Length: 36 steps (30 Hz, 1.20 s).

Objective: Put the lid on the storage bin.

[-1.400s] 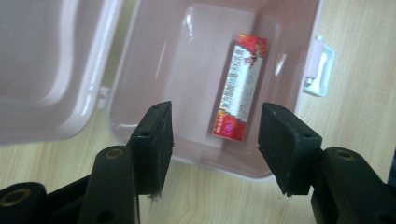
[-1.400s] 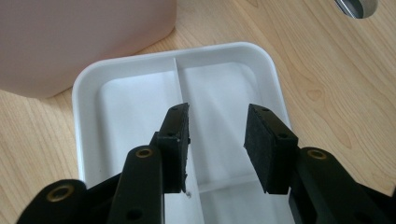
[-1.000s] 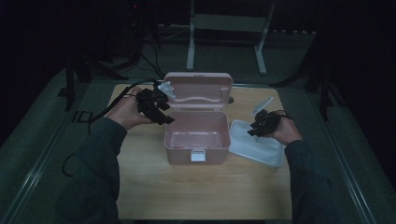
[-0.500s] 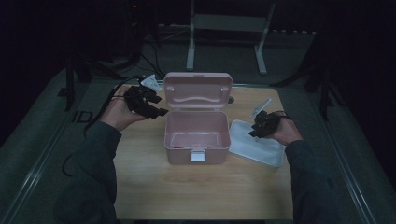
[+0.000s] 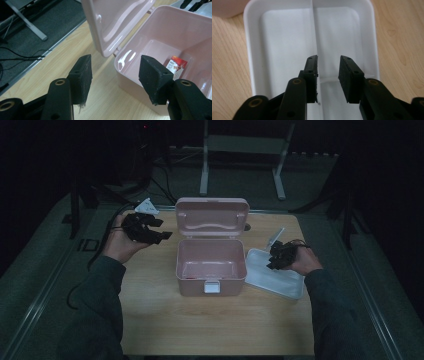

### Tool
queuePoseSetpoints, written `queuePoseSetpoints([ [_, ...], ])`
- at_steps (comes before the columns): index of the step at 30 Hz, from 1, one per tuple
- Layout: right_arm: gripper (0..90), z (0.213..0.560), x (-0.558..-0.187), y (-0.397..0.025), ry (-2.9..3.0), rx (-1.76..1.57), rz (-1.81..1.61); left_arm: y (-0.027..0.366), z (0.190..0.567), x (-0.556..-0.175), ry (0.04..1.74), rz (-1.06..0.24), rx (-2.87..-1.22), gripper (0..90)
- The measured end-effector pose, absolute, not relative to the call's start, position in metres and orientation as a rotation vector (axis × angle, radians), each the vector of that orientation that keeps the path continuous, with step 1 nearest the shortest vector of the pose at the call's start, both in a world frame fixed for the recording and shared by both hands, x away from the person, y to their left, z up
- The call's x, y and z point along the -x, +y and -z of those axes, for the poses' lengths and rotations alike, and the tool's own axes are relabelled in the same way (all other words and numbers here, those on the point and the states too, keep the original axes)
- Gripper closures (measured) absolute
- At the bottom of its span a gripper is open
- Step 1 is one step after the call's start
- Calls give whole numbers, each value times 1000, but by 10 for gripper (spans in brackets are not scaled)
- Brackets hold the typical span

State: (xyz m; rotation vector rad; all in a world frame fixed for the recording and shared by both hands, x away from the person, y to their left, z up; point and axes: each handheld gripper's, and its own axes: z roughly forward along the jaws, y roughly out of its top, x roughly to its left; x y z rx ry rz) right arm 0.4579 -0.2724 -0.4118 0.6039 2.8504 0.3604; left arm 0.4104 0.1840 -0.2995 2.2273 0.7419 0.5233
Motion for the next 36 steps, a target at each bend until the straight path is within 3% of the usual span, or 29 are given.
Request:
queuePoseSetpoints([
  [36,817,431,-464,-275,2968,-613,-30,186,311,-413,743,-491,-2225,430],
])
